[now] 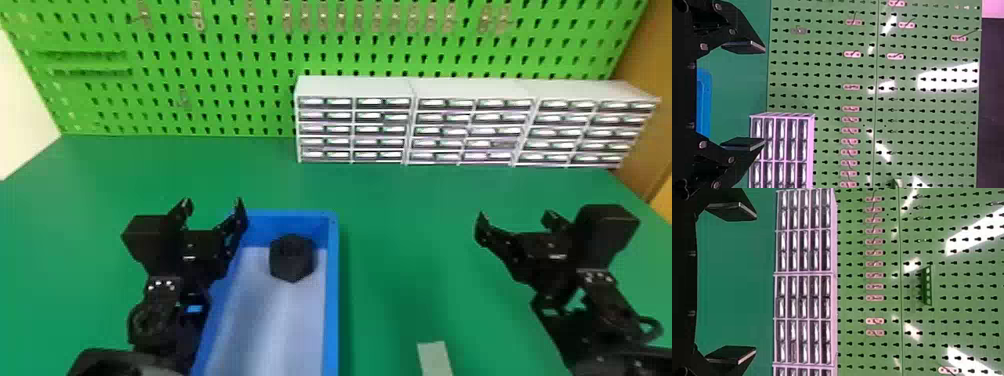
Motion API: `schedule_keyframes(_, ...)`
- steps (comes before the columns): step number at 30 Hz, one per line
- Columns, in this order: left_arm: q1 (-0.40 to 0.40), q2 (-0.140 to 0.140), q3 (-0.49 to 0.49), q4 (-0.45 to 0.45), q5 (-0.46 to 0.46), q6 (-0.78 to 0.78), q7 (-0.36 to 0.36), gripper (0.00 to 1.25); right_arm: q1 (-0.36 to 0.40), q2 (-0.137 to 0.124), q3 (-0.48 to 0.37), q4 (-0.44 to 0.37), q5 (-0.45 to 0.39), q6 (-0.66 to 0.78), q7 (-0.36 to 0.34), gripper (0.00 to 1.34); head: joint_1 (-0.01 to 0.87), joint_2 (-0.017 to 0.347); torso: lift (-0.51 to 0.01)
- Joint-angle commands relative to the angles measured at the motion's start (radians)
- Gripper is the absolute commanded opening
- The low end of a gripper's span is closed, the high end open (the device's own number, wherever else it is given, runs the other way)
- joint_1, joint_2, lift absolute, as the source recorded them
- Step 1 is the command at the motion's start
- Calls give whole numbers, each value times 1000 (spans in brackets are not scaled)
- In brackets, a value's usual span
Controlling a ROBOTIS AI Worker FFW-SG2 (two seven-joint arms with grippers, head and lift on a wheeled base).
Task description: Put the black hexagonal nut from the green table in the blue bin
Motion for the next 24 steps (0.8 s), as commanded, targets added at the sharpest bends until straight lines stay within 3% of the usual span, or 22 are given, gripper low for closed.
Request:
schedule_keyframes(1, -1, 0, -1, 0, 0, 0, 0, 824, 0, 1, -2, 0, -3, 0, 0, 1230, 657, 57, -95)
schedule_keyframes(24, 0, 0, -3, 0, 0, 0, 0, 824, 2, 1, 1, 0, -3, 2, -1, 1230, 657, 57, -95)
